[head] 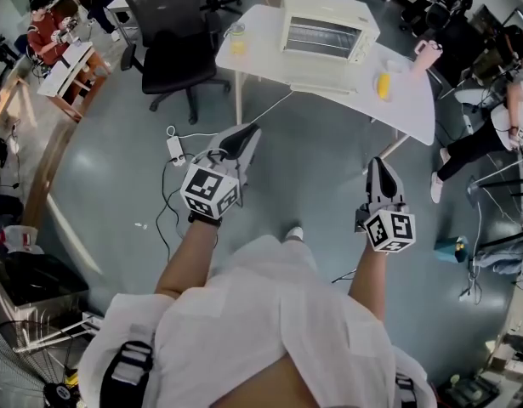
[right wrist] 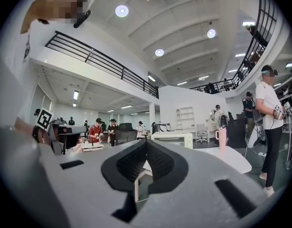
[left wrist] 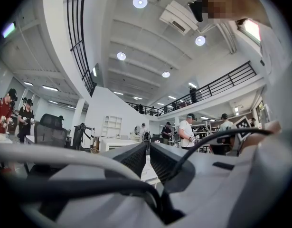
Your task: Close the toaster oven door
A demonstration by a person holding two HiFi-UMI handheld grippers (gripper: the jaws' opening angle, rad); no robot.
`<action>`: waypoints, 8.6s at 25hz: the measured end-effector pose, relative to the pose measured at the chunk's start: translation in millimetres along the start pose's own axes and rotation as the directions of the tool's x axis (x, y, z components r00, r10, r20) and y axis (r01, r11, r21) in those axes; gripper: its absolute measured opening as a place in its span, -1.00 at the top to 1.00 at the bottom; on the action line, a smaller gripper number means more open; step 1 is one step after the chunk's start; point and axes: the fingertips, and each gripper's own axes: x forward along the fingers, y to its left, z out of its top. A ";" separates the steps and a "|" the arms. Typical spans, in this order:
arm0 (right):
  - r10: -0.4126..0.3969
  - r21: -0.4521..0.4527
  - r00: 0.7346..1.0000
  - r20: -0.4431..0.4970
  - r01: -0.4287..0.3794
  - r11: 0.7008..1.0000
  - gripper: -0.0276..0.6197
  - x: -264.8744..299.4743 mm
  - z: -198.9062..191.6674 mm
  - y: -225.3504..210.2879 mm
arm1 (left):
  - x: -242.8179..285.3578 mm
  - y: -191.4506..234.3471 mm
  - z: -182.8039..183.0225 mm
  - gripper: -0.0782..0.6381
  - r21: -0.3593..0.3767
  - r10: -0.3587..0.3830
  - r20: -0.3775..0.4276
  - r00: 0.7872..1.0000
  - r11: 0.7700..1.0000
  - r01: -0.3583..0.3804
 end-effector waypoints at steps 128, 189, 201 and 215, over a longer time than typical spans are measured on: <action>0.365 -0.170 0.845 -0.390 -0.456 0.874 0.40 513.8 -144.5 -177.3 | 428.5 260.5 -121.6 0.72 0.002 0.062 -0.057 0.996 0.998 -0.062; 0.045 -0.365 0.382 -0.923 -0.908 0.206 0.49 457.6 -361.9 -134.2 | 404.7 273.3 -143.9 0.72 0.080 0.216 -0.084 0.973 0.975 -0.209; 0.049 -0.440 0.462 -0.885 -0.867 0.232 0.69 460.6 -329.4 -134.2 | 406.3 276.4 -134.0 0.72 0.075 0.220 -0.050 0.974 0.974 -0.216; 0.031 -0.597 0.621 -0.783 -0.765 0.244 0.82 501.5 -245.2 -142.5 | 413.9 276.9 -122.7 0.72 0.064 0.204 -0.033 0.978 0.977 -0.202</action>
